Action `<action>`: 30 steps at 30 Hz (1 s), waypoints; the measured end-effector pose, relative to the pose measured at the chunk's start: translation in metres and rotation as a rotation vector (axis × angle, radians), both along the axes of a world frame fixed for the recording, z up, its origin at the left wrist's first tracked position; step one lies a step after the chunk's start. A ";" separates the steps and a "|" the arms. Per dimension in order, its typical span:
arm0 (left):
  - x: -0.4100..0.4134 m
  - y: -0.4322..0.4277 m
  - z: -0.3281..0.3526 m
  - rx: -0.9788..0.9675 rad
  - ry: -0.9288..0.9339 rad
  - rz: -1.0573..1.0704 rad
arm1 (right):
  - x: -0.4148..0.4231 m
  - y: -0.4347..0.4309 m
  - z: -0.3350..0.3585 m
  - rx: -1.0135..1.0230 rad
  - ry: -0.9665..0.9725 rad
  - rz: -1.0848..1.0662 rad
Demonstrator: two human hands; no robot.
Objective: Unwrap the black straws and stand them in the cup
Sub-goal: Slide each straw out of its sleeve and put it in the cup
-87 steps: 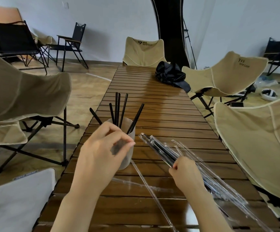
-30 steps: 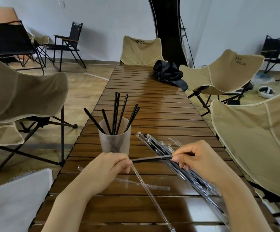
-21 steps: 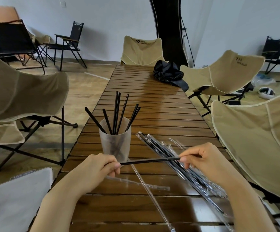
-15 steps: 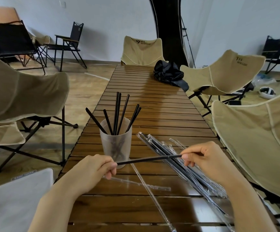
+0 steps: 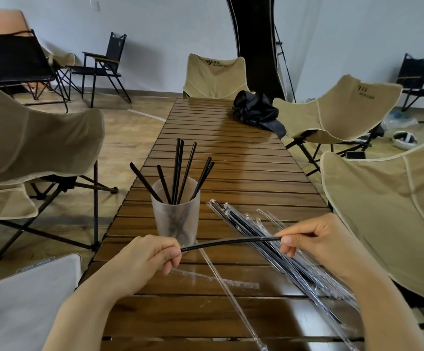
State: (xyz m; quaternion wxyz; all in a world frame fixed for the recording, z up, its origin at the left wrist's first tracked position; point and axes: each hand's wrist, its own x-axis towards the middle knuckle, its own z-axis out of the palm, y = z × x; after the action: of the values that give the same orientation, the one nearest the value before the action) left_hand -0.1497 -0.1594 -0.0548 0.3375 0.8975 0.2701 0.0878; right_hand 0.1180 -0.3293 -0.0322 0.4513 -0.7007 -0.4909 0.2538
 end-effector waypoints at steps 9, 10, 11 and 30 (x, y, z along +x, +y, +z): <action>0.002 -0.004 -0.003 -0.044 0.035 -0.022 | -0.001 0.002 -0.002 -0.023 -0.014 0.028; 0.002 -0.004 -0.003 -0.053 0.035 -0.023 | -0.001 0.002 -0.003 -0.013 -0.004 0.027; 0.002 -0.004 -0.003 -0.062 0.038 -0.032 | -0.001 0.003 -0.003 0.003 0.004 0.027; 0.012 -0.010 -0.010 -0.084 0.037 -0.057 | -0.008 0.011 -0.011 -0.114 -0.017 0.079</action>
State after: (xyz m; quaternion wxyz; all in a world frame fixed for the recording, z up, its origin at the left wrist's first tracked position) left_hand -0.1375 -0.1699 -0.0644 0.3719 0.8914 0.2542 0.0502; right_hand 0.1102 -0.3181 -0.0436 0.3961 -0.7076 -0.5067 0.2928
